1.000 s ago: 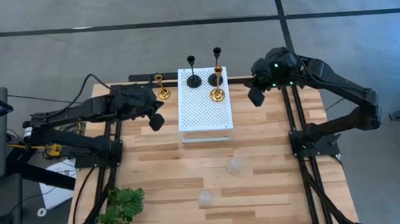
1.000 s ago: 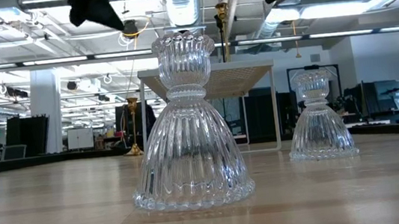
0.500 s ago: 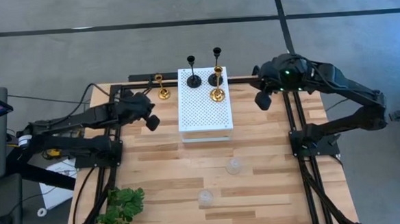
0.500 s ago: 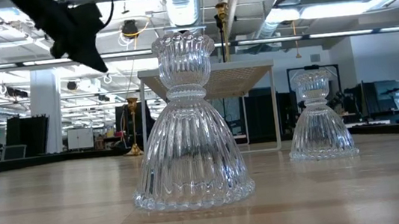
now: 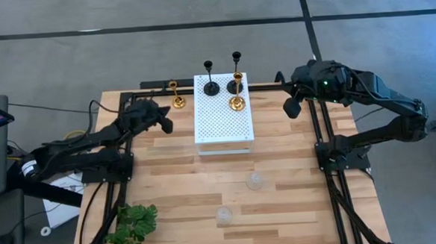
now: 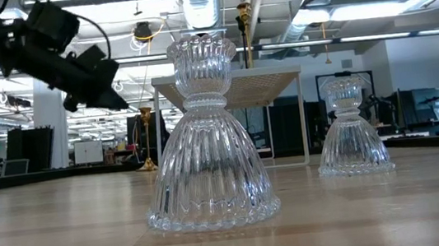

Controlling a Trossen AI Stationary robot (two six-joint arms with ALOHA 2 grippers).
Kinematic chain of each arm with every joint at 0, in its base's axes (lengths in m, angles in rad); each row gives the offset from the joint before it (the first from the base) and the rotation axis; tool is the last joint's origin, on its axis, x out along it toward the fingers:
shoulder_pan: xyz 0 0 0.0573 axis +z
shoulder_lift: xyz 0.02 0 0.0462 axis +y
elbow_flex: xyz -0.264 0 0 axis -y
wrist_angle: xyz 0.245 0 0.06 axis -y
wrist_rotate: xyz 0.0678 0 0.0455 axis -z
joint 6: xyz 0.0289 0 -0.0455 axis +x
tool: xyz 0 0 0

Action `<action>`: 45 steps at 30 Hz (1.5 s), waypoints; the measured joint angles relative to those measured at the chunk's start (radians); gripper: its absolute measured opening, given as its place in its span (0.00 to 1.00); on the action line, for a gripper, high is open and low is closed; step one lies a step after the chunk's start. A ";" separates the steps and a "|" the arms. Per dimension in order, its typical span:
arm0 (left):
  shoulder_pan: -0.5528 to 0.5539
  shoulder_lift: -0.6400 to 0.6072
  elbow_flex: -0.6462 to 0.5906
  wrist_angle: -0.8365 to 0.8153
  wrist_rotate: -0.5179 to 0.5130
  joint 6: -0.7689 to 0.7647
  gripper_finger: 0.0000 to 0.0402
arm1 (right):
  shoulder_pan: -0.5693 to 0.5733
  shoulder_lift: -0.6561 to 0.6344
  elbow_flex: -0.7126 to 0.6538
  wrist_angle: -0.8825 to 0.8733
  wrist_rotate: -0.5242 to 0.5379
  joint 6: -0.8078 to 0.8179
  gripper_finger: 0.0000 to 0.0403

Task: Pick & Place candle stick holders
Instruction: Put the gold candle holder on the shelf

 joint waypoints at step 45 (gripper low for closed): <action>0.372 0.536 -0.009 0.520 0.422 -0.151 0.58 | -0.001 0.004 0.000 0.001 0.001 0.079 0.00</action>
